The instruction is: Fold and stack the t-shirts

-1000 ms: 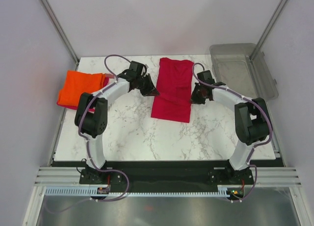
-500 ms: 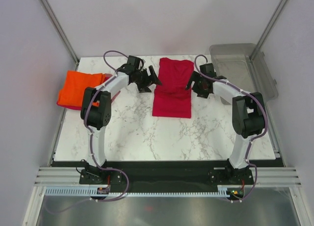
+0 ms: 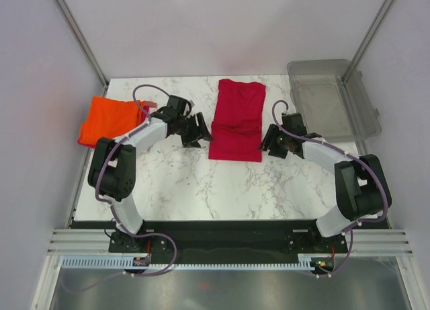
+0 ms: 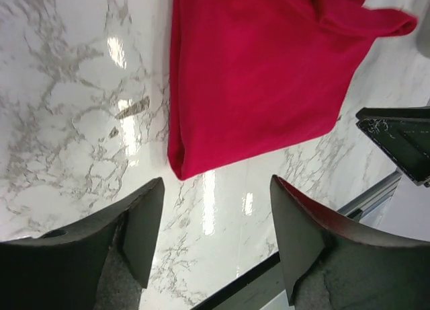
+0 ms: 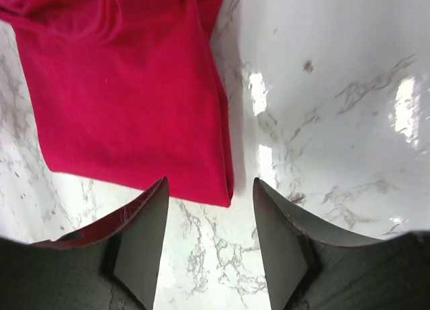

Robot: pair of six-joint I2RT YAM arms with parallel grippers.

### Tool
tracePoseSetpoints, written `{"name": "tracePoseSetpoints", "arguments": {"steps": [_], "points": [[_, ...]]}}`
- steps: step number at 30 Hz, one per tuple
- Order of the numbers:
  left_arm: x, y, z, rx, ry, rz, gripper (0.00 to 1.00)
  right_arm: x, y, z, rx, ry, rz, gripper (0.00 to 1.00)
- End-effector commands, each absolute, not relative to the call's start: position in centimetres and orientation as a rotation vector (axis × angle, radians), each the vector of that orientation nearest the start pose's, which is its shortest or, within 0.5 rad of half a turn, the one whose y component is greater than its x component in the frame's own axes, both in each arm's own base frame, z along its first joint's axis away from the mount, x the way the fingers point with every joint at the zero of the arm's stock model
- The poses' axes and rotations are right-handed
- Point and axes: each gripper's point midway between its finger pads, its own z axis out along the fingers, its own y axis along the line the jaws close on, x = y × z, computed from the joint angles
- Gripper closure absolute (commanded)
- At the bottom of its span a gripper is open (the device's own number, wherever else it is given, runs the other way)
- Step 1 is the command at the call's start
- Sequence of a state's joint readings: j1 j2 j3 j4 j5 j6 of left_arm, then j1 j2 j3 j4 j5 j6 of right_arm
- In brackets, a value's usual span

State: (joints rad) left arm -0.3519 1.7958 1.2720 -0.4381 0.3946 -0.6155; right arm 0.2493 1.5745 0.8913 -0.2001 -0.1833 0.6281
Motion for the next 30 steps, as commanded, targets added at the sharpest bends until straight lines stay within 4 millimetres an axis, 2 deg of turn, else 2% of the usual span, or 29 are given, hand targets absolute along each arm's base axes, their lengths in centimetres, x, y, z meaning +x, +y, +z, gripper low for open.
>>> {"name": "tracePoseSetpoints", "arguments": {"steps": [1, 4, 8, 14, 17, 18, 21, 23, 24, 30], "points": [[35.1, -23.3, 7.5, -0.101, 2.687, -0.846, 0.31, 34.1, 16.7, 5.7, 0.301, 2.514, 0.695, 0.40], [34.4, -23.5, 5.9, -0.106, 2.717, -0.847, 0.32, 33.4, 16.9, 4.3, 0.295, 2.545, 0.687, 0.41], [34.2, -24.1, 4.7, -0.096, 2.744, -0.870, 0.32, 33.1, 17.1, 2.8, 0.301, 2.581, 0.691, 0.44], [34.0, -24.8, 3.7, -0.079, 2.767, -0.883, 0.35, 33.0, 17.1, 1.4, 0.291, 2.613, 0.670, 0.55], [33.8, -24.7, 3.1, -0.085, 2.779, -0.879, 0.37, 32.9, 17.1, 0.9, 0.277, 2.623, 0.655, 0.64], [33.7, -24.7, 2.9, -0.087, 2.784, -0.878, 0.38, 32.8, 17.1, 0.8, 0.274, 2.627, 0.654, 0.71], [33.4, -24.7, 2.6, -0.089, 2.786, -0.879, 0.39, 32.9, 17.1, 0.7, 0.264, 2.628, 0.651, 0.87], [33.4, -24.8, 2.6, -0.092, 2.785, -0.883, 0.39, 32.9, 17.2, 0.7, 0.258, 2.629, 0.650, 0.89], [33.3, -24.7, 2.5, -0.095, 2.787, -0.883, 0.39, 32.9, 17.2, 0.8, 0.255, 2.627, 0.652, 0.94], [33.1, -25.0, 2.1, -0.090, 2.794, -0.883, 0.40, 32.8, 17.3, 0.8, 0.251, 2.630, 0.654, 0.99]]}}
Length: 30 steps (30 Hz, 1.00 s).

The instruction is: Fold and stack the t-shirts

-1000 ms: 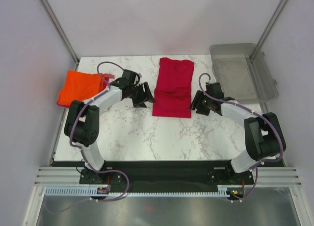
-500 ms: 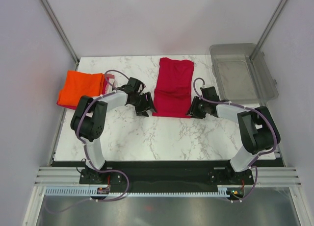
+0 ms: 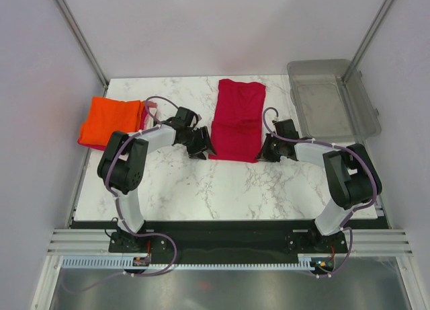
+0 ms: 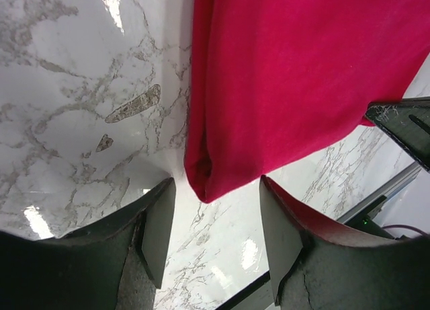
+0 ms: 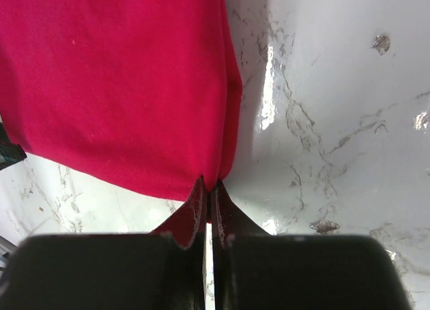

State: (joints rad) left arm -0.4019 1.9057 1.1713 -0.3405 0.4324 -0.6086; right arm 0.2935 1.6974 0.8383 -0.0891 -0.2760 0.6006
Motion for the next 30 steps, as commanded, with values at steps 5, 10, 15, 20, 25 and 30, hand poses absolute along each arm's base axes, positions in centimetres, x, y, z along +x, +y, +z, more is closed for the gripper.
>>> {"name": "tracePoseSetpoints", "arguments": {"steps": [5, 10, 15, 20, 25, 30], "points": [[33.0, -25.1, 1.7, -0.094, 2.801, -0.883, 0.42, 32.7, 17.4, 0.7, 0.249, 2.632, 0.656, 1.00], [33.2, -25.3, 1.5, -0.099, 2.800, -0.888, 0.44, 32.6, 17.4, 0.7, 0.246, 2.633, 0.659, 1.00], [33.3, -25.3, 1.4, -0.101, 2.798, -0.889, 0.49, 32.7, 17.4, 0.8, 0.250, 2.631, 0.659, 1.00], [33.1, -25.2, 1.3, -0.101, 2.800, -0.882, 0.60, 32.7, 17.4, 1.0, 0.249, 2.628, 0.660, 1.00], [33.1, -25.4, 1.5, -0.094, 2.791, -0.906, 0.86, 32.7, 17.5, 1.2, 0.246, 2.624, 0.666, 1.00], [34.0, -25.5, 4.0, -0.079, 2.730, -0.913, 0.98, 33.5, 17.6, 2.9, 0.238, 2.600, 0.667, 1.00]]}}
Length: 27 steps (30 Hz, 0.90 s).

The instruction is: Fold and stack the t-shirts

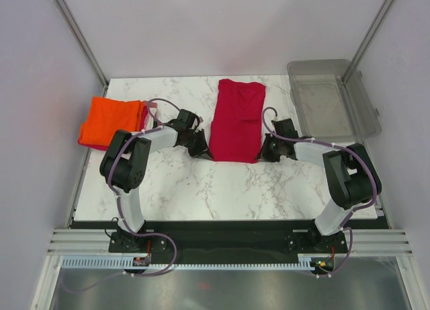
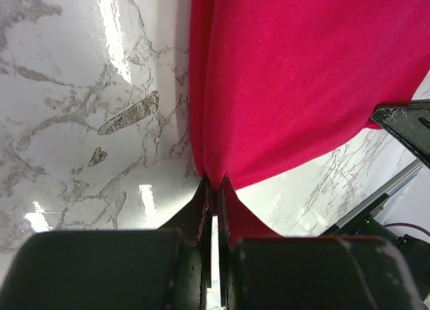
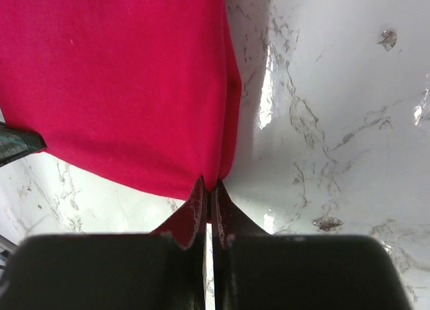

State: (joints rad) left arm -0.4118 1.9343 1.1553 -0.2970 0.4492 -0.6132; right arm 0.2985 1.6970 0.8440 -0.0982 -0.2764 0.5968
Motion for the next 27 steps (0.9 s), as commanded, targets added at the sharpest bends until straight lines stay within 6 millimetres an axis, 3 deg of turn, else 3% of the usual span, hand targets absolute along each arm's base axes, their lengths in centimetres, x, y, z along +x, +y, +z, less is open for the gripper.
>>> {"name": "tracePoseSetpoints", "arguments": {"steps": [1, 3, 4, 6, 7, 9, 12, 13, 15, 16, 18, 19, 23, 27], "points": [[34.1, -25.5, 4.4, -0.079, 2.729, -0.917, 0.98, 33.5, 17.6, 3.3, 0.237, 2.605, 0.665, 1.00], [34.9, -25.8, 6.7, -0.063, 2.702, -0.937, 0.98, 34.7, 17.8, 5.5, 0.231, 2.578, 0.673, 1.00], [34.9, -25.6, 7.6, -0.064, 2.707, -0.936, 0.98, 36.4, 18.0, 8.0, 0.216, 2.522, 0.685, 1.00], [36.1, -25.9, 11.5, -0.031, 2.629, -0.946, 0.98, 36.7, 17.9, 10.3, 0.218, 2.511, 0.684, 1.00], [36.1, -25.9, 12.8, -0.022, 2.606, -0.947, 0.98, 37.6, 18.0, 13.3, 0.203, 2.446, 0.694, 1.00], [35.7, -25.7, 16.2, -0.006, 2.538, -0.967, 0.98, 37.3, 17.9, 15.2, 0.201, 2.424, 0.699, 1.00], [33.9, -25.3, 17.4, 0.001, 2.523, -0.993, 0.98, 35.7, 17.9, 16.8, 0.193, 2.397, 0.745, 1.00], [32.8, -25.0, 16.3, -0.012, 2.554, -0.989, 0.98, 34.6, 17.8, 15.6, 0.199, 2.431, 0.751, 1.00], [31.2, -24.8, 16.3, 0.003, 2.554, -0.978, 0.98, 32.4, 17.6, 13.7, 0.206, 2.482, 0.769, 1.00], [30.0, -24.4, 14.7, -0.008, 2.596, -0.960, 0.98, 31.6, 17.6, 13.1, 0.206, 2.496, 0.775, 1.00], [28.2, -24.4, 14.7, 0.014, 2.587, -0.970, 0.98, 29.5, 17.2, 11.7, 0.204, 2.529, 0.779, 1.00], [26.9, -24.1, 13.3, -0.002, 2.623, -0.959, 0.98, 28.7, 17.1, 11.3, 0.205, 2.538, 0.785, 1.00], [22.6, -24.4, 13.0, 0.048, 2.628, -0.972, 0.98, 25.2, 16.7, 11.1, 0.188, 2.536, 0.824, 1.00], [18.5, -24.8, 12.2, 0.084, 2.653, -0.987, 0.98, 21.5, 15.9, 9.6, 0.177, 2.587, 0.821, 1.00]]}}
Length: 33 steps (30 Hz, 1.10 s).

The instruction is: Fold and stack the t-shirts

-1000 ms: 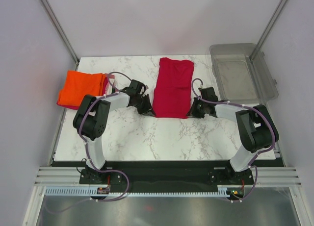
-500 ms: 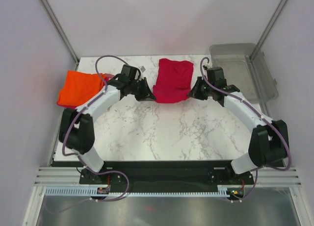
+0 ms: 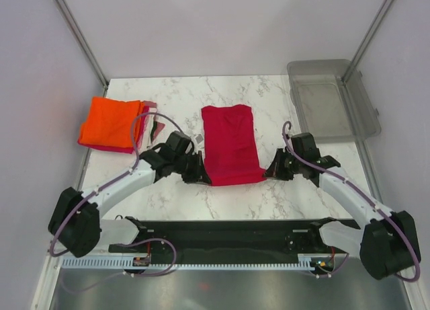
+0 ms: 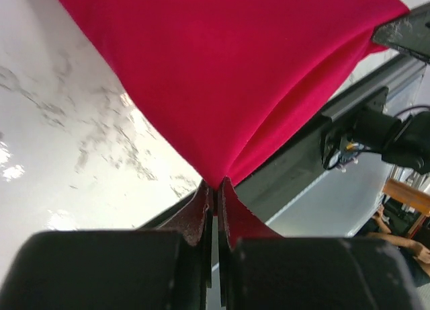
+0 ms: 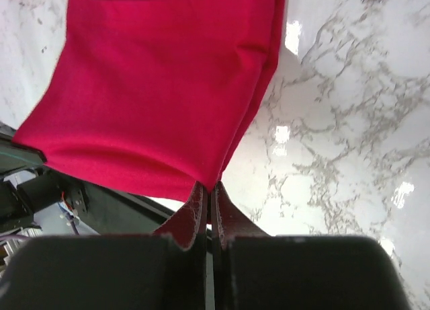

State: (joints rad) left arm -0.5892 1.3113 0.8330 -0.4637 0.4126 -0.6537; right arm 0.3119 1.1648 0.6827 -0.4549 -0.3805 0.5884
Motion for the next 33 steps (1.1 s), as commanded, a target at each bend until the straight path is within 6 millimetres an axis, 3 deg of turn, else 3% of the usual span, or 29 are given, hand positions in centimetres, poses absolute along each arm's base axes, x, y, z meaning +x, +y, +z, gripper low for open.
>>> {"name": "tracePoseSetpoints", "arguments": {"steps": [1, 3, 7, 13, 14, 16, 17, 19, 20, 21, 22, 24, 26, 27, 30, 31, 32, 33], "points": [[17.5, -24.6, 11.3, 0.068, 2.684, -0.980, 0.98, 20.9, 15.8, 9.3, 0.173, 2.598, 0.817, 1.00], [15.8, -24.5, 10.8, 0.084, 2.696, -0.990, 0.98, 19.3, 15.3, 8.8, 0.164, 2.617, 0.808, 1.00], [14.6, -24.0, 10.6, 0.053, 2.693, -1.006, 0.98, 17.9, 15.1, 9.2, 0.166, 2.612, 0.829, 1.00], [15.5, -24.7, 12.0, 0.056, 2.668, -1.035, 0.98, 21.2, 14.1, 12.4, 0.153, 2.534, 0.695, 1.00], [16.1, -24.8, 12.3, 0.045, 2.659, -1.037, 0.98, 21.9, 14.1, 12.3, 0.149, 2.546, 0.671, 1.00], [17.4, -25.2, 13.4, 0.048, 2.636, -1.049, 0.98, 23.8, 14.4, 14.1, 0.139, 2.506, 0.658, 1.00], [18.4, -24.9, 13.7, 0.022, 2.626, -1.049, 0.98, 24.7, 14.4, 13.9, 0.140, 2.520, 0.632, 1.00], [20.0, -25.3, 14.5, 0.023, 2.612, -1.064, 0.98, 26.8, 14.7, 15.5, 0.130, 2.478, 0.621, 1.00], [21.2, -24.8, 14.8, -0.009, 2.603, -1.056, 0.98, 27.7, 14.8, 14.7, 0.131, 2.507, 0.594, 1.00], [22.2, -24.9, 15.0, -0.013, 2.606, -1.060, 0.98, 29.1, 15.0, 16.0, 0.125, 2.477, 0.595, 1.00], [22.9, -24.8, 15.1, -0.028, 2.601, -1.059, 0.98, 30.0, 15.2, 14.9, 0.127, 2.517, 0.579, 1.00], [25.3, -24.3, 16.0, -0.060, 2.571, -1.055, 0.98, 32.2, 15.4, 16.0, 0.118, 2.492, 0.571, 1.00], [27.2, -23.8, 15.4, -0.107, 2.588, -1.038, 0.98, 34.0, 15.6, 14.7, 0.132, 2.529, 0.559, 1.00], [28.5, -23.9, 16.3, -0.101, 2.561, -1.049, 0.98, 35.5, 16.0, 15.7, 0.125, 2.502, 0.576, 1.00], [32.0, -23.3, 16.1, -0.156, 2.563, -1.042, 0.98, 39.2, 16.4, 15.2, 0.138, 2.511, 0.571, 1.00], [32.9, -23.1, 16.0, -0.170, 2.561, -1.043, 0.98, 40.2, 16.7, 13.7, 0.155, 2.547, 0.585, 1.00], [34.9, -22.5, 15.8, -0.208, 2.558, -1.037, 0.98, 42.0, 17.1, 14.9, 0.157, 2.509, 0.602, 1.00], [35.9, -22.2, 15.8, -0.220, 2.551, -1.036, 0.98, 43.2, 17.1, 14.8, 0.173, 2.507, 0.608, 1.00]]}}
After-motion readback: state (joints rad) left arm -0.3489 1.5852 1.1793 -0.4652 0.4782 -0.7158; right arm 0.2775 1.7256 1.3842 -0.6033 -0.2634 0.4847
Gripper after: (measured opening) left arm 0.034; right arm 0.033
